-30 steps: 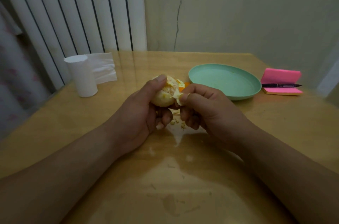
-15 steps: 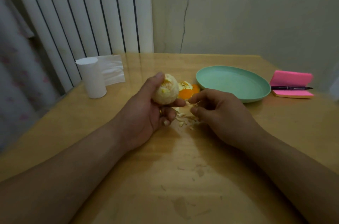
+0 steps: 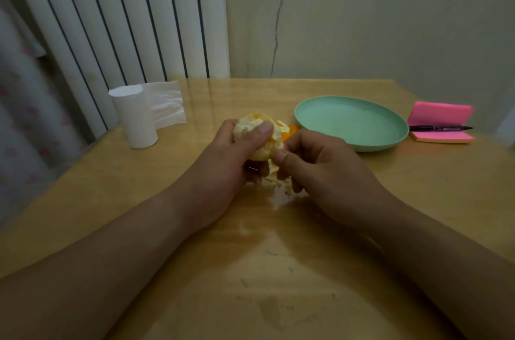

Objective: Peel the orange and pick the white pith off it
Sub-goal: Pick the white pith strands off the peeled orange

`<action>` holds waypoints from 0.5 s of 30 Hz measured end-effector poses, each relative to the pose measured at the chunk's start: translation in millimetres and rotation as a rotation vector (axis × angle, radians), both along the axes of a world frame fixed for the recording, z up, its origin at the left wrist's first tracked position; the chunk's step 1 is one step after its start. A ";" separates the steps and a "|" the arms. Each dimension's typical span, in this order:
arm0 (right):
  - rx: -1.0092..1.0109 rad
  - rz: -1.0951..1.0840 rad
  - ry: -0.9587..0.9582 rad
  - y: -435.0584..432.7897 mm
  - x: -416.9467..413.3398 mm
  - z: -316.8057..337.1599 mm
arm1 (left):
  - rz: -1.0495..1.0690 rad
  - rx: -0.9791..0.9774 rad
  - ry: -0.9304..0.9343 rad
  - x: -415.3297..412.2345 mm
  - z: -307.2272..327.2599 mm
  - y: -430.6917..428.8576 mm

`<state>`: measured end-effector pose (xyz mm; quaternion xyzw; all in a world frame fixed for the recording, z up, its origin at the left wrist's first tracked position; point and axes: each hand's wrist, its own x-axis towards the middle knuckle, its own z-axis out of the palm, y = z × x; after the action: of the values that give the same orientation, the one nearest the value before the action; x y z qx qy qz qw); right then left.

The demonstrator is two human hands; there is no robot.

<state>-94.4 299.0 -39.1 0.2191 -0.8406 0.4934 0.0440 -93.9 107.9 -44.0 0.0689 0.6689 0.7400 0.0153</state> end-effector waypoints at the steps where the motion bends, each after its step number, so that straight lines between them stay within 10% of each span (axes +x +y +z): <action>1: -0.020 0.016 -0.004 0.7 -0.3 -0.1 | 0.002 -0.011 0.011 0.2 0.3 0.0; 15: -0.314 0.104 -0.108 3.1 -5.9 -3.0 | -0.145 0.253 -0.091 4.8 7.0 0.1</action>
<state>-100.3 302.2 -42.1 0.2257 -0.7419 0.6314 0.0068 -89.1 108.0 -37.0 0.0848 0.5621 0.8177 0.0903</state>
